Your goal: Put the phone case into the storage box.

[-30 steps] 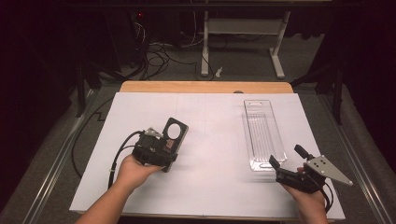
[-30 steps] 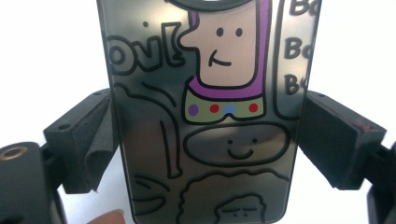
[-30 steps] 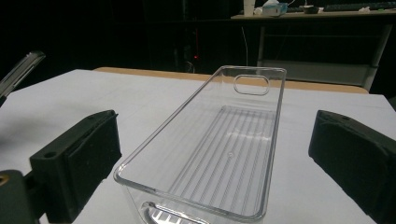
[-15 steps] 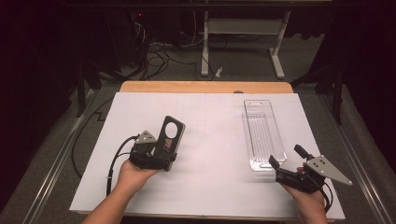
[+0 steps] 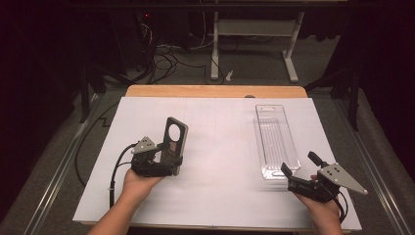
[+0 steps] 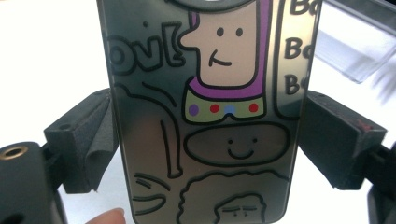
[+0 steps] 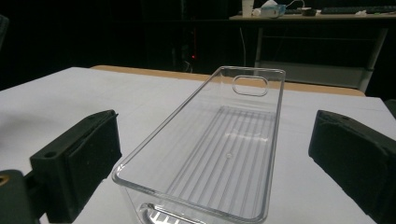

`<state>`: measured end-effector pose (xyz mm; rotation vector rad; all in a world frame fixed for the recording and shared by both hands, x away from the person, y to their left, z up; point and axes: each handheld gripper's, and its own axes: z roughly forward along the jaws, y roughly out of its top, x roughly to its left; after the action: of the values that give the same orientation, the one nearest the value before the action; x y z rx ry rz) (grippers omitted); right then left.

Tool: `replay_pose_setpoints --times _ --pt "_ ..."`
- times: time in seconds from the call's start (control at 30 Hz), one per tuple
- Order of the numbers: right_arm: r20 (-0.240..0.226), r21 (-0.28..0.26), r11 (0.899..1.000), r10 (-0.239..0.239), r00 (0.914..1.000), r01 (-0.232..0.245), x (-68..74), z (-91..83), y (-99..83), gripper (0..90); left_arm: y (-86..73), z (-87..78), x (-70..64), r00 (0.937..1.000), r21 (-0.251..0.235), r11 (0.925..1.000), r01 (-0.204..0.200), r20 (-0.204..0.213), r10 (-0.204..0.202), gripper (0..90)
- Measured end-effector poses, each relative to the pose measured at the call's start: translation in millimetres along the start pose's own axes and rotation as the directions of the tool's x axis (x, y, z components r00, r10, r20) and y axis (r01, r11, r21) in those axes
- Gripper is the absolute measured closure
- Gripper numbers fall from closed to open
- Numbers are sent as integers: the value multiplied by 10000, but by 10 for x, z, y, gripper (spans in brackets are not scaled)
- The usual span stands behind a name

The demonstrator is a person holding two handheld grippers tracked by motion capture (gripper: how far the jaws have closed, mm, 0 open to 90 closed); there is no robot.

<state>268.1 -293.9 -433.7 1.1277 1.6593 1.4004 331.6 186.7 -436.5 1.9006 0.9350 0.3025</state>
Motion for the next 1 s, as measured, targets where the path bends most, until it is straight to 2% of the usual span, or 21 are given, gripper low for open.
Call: replay_pose_setpoints --times 0.13,0.2,0.33,0.67,0.8,1.0 --pt "18 -24 10000 44 10000 -44 7 5 10 29 -10 -38 13 9994 -362 9993 -39 348 52 132" --pt "-15 12 10000 -31 10000 31 14 11 14 28 -12 -59 2 9988 -587 9981 -206 441 232 132" --pt "-127 -2 9999 -108 9999 108 46 22 35 27 -19 -68 -3 9967 -723 9965 -409 668 458 132" --pt "-345 -163 9994 -321 9989 316 155 23 175 28 -14 -82 -18 9945 -1131 9918 -594 797 686 132" --pt "-359 -173 9995 -272 9990 266 173 34 260 27 -15 -91 -16 9942 -1112 9917 -639 786 729 132" --pt "-316 -76 9986 -518 9982 516 182 95 351 27 -14 -108 -9 9939 -1119 9915 -661 810 754 132"
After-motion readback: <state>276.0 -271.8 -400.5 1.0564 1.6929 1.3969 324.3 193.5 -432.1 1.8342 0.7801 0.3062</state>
